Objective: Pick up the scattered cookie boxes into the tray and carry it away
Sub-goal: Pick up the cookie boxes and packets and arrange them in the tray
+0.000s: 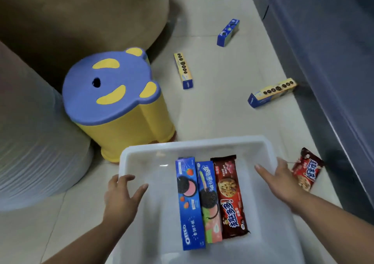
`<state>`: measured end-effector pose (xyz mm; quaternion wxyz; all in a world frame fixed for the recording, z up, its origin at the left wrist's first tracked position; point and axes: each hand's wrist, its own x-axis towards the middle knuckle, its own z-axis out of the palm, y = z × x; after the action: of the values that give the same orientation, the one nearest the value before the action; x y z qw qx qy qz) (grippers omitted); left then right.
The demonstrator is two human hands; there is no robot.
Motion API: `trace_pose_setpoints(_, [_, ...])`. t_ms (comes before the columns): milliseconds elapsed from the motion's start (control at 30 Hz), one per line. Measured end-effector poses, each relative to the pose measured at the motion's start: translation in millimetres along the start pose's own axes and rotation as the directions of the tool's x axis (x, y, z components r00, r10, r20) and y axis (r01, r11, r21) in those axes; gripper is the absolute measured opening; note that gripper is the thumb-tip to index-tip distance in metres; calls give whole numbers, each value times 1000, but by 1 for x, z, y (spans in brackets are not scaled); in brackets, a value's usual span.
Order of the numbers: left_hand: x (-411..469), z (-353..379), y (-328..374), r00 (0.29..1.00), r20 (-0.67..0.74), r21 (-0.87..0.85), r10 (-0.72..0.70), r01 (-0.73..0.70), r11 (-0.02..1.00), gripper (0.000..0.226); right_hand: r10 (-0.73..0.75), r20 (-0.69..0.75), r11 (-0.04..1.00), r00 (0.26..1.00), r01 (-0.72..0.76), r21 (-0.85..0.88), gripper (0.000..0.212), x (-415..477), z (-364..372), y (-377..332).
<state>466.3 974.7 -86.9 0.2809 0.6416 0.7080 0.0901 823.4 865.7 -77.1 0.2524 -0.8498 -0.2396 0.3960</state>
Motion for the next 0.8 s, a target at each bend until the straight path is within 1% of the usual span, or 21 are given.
trace_pose_setpoints(33, [12,4,-1,1000,16,-25,5,-5,1000,44,32,28,999,999,-32,-21,83,7,2,0])
trace_pose_setpoints(100, [30,7,0,997,71,-49,-33,37,998,38,130,85,988,988,-121,-95,93,16,-2,-9])
trace_pose_setpoints(167, [40,7,8,991,117,-61,-64,71,996,36,185,124,976,975,-168,-137,91,23,-11,-20])
trace_pose_setpoints(300, [45,20,38,980,146,-110,-132,149,983,37,174,113,972,978,-153,-176,87,57,-32,-35])
trace_pose_setpoints(400, [52,38,62,987,111,-130,-120,134,982,37,168,110,971,980,-145,-191,84,83,-48,-30])
trace_pose_setpoints(500, [57,48,77,988,80,-131,-131,140,981,35,161,158,976,974,-133,-174,81,99,-55,-15])
trace_pose_setpoints(633, [55,50,81,989,101,-137,-112,125,983,28,157,202,979,967,-126,-158,75,110,-57,-2])
trace_pose_setpoints(700, [57,47,83,984,122,-101,-133,146,984,26,139,239,987,961,-113,-116,63,110,-61,0])
trace_pose_setpoints(733, [59,46,85,985,102,-35,-141,145,989,27,132,265,990,955,-115,-76,54,109,-64,1])
trace_pose_setpoints(767, [61,44,88,989,56,55,-139,136,989,29,120,275,993,954,-117,-28,46,109,-67,2])
trace_pose_setpoints(800, [63,42,92,993,-1,134,-116,115,984,31,95,254,994,963,-104,25,40,110,-70,5])
